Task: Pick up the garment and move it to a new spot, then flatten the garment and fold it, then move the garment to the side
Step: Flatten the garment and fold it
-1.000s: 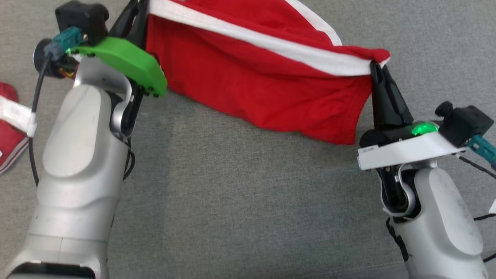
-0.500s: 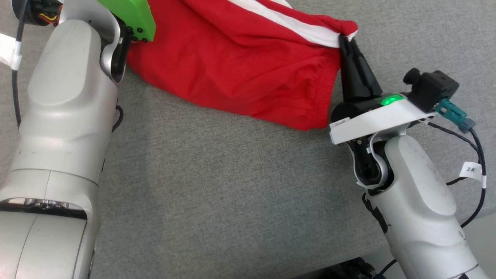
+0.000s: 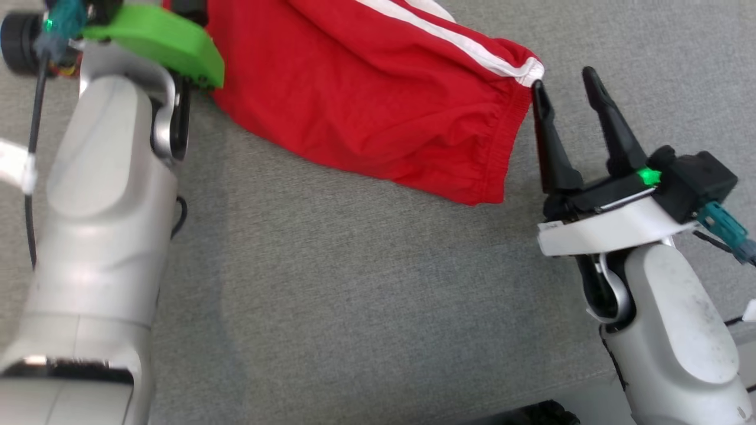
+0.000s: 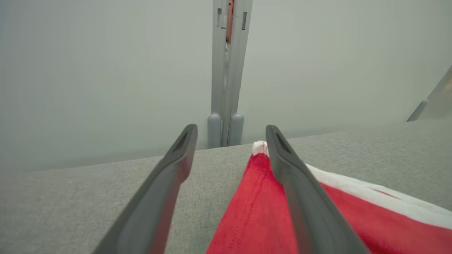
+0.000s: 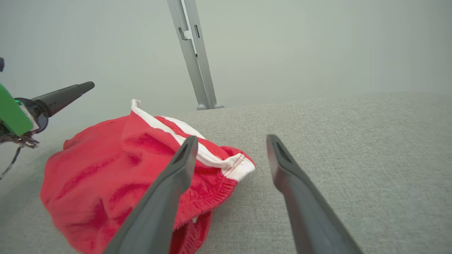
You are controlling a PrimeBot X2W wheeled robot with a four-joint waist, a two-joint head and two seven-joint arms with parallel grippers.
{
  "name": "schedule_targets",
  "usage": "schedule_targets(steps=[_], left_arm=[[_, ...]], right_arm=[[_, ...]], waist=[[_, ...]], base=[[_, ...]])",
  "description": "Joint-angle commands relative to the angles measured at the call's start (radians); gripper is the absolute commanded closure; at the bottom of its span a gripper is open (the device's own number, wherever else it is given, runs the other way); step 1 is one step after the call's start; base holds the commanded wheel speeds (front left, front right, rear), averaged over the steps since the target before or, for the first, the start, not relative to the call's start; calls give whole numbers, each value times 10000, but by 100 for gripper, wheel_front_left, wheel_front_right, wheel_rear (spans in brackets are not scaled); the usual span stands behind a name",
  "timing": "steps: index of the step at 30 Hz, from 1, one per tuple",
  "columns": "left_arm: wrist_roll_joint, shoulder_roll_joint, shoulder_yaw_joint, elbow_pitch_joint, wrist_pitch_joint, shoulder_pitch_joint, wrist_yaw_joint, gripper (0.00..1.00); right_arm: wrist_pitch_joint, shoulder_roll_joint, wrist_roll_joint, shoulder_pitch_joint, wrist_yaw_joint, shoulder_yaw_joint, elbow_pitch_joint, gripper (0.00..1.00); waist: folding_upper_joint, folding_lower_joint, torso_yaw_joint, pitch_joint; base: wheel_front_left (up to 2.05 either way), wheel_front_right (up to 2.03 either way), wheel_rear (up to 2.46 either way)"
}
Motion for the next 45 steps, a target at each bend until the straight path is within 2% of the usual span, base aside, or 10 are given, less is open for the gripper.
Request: schedule_targets(steps=[1, 6, 11, 18, 23, 33, 37, 41, 45], left_arm=[[65, 122, 239, -585, -25, 669, 180, 0], [320, 119, 1023, -2783, -28, 2572, 592, 0], [531, 87, 1620, -4399, -17, 4558, 755, 0], [735, 55, 1897, -5442, -17, 6629, 848, 0], [778, 0, 1837, -5722, -19, 7328, 858, 0], [649, -9, 1743, -5853, 0, 7713, 921, 0], [772, 120, 1566, -5927, 175, 7341, 777, 0], [873, 233, 1087, -5968, 877, 6406, 342, 0], [855, 349, 443, -5523, 2237, 5001, -351, 0]], right_arm=[[-22, -35, -207, 263, 1, -177, -195, 0], [-23, -104, -607, 814, 1, -571, -701, 0], [-22, -118, -628, 1271, 1, -636, -877, 0], [-23, -91, -554, 1830, 1, -829, -828, 0], [-24, -27, -544, 2014, 1, -942, -829, 0], [46, 10, -453, 2165, 1, -1070, -903, 0], [79, 18, -427, 2086, 1, -1068, -996, 0], [129, -4, -434, 1919, 1, -1033, -1121, 0], [165, -32, -437, 1749, 1, -948, -1210, 0]], waist=[[0, -1, 322, -296], [0, -1, 689, -665], [0, -1, 900, -1151], [0, -1, 1031, -1746], [0, -1, 1091, -1945], [0, -1, 1124, -2071], [0, -1, 1116, -1917], [0, -1, 1088, -1614], [0, -1, 952, -1241]], base=[[0, 0, 0], [0, 0, 0], [0, 0, 0], [0, 0, 0], [0, 0, 0], [0, 0, 0], [0, 0, 0], [0, 0, 0], [0, 0, 0]])
